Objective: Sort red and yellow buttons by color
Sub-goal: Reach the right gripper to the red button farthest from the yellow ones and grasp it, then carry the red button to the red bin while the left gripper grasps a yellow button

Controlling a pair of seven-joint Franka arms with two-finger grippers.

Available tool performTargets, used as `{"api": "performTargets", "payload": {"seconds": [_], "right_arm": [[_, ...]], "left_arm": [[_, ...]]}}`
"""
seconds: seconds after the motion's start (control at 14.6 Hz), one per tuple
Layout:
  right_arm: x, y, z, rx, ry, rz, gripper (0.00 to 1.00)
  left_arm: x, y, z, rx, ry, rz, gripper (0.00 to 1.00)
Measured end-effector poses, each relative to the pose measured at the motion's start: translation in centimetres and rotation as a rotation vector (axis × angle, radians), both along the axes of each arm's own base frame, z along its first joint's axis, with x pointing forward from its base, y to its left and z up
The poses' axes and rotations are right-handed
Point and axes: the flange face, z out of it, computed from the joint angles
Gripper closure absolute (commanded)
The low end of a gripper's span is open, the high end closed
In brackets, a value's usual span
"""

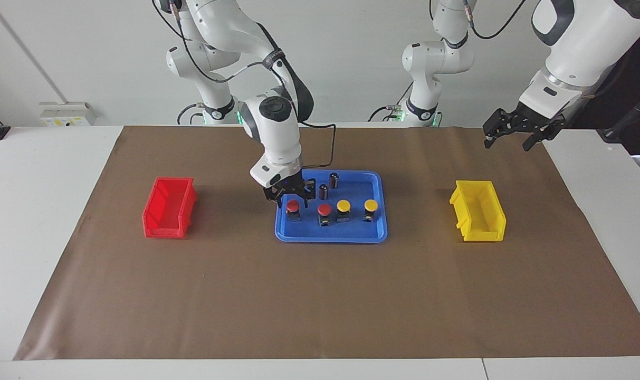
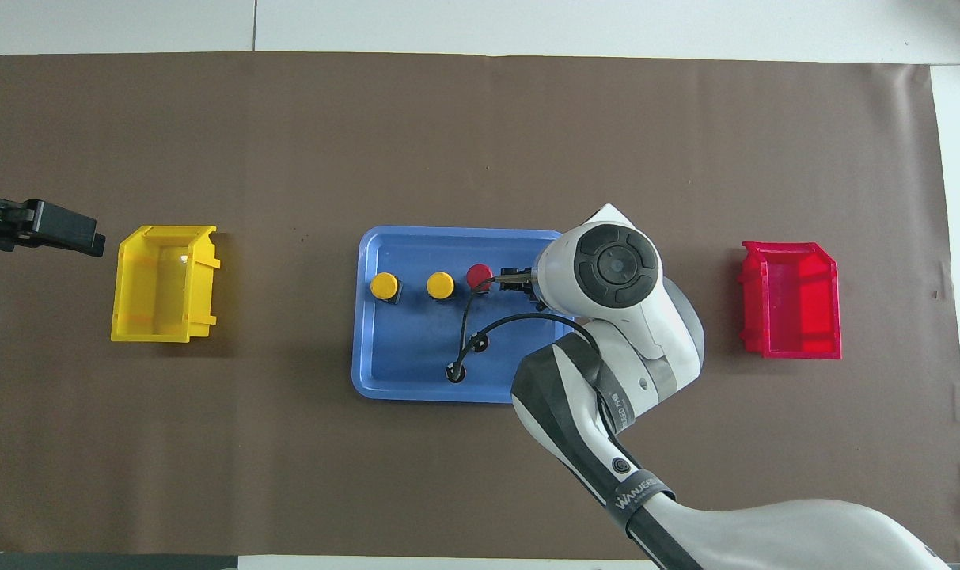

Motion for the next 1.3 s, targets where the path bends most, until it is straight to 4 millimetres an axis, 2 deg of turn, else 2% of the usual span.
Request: {"api": "performTargets", "payload": {"seconds": [0.21, 0.27, 0.48, 0.55, 0.68, 0.75, 0.82, 0.89, 0.96, 1.03, 1.16, 1.23, 1.3], "right_arm": [[-0.2, -0.1, -0.6, -0.004, 0.006, 0.007, 0.35], [-0.3, -0.2, -0.7, -0.006, 0.008, 0.008, 0.42], [-0.3, -0.2, -1.0, -0.008, 0.011, 0.012, 0.78], [-0.3, -0.2, -1.1, -0.008, 0.011, 0.015, 0.86], [-0.2, -0.1, -0.7, -0.009, 0.011, 0.018, 0.86], [0.2, 0.0, 0.1, -0.016, 0.02, 0.019, 0.86], [0.8, -0.1, 1.6, -0.029, 0.034, 0.025, 0.86], [1.8, -0.7, 3.9, -0.043, 0.051, 0.039, 0.86], [2.9, -2.3, 6.6, -0.053, 0.062, 0.046, 0.86], [4.1, -5.5, 9.5, -0.058, 0.065, 0.048, 0.86], [4.9, -15.1, 14.3, -0.071, 0.079, 0.077, 0.86], [4.4, -20.1, 15.8, -0.073, 0.083, 0.096, 0.86], [3.4, -24.7, 16.3, -0.075, 0.086, 0.115, 0.86]], "left_arm": [[0.0, 0.0, 0.0, 0.0, 0.0, 0.0, 0.0], [0.0, 0.0, 0.0, 0.0, 0.0, -0.002, 0.0], [-0.1, -0.3, 0.1, 0.0, -0.001, -0.007, 0.0], [-0.1, -0.3, 0.1, 0.0, -0.002, -0.007, 0.0], [0.1, -0.4, 0.2, -0.002, -0.018, -0.007, 0.0], [0.5, -0.6, 0.0, -0.005, -0.052, -0.002, 0.0], [0.8, -1.3, -0.6, -0.01, -0.082, 0.009, 0.01], [0.9, -3.2, -2.0, -0.016, -0.105, 0.026, 0.03], [0.9, -6.0, -4.0, -0.022, -0.118, 0.044, 0.04], [0.5, -9.5, -6.4, -0.028, -0.121, 0.06, 0.05], [-0.5, -16.0, -11.1, -0.034, -0.107, 0.088, 0.1], [-1.0, -18.7, -13.3, -0.033, -0.098, 0.107, 0.13], [-1.3, -21.1, -15.3, -0.026, -0.093, 0.117, 0.15]]}}
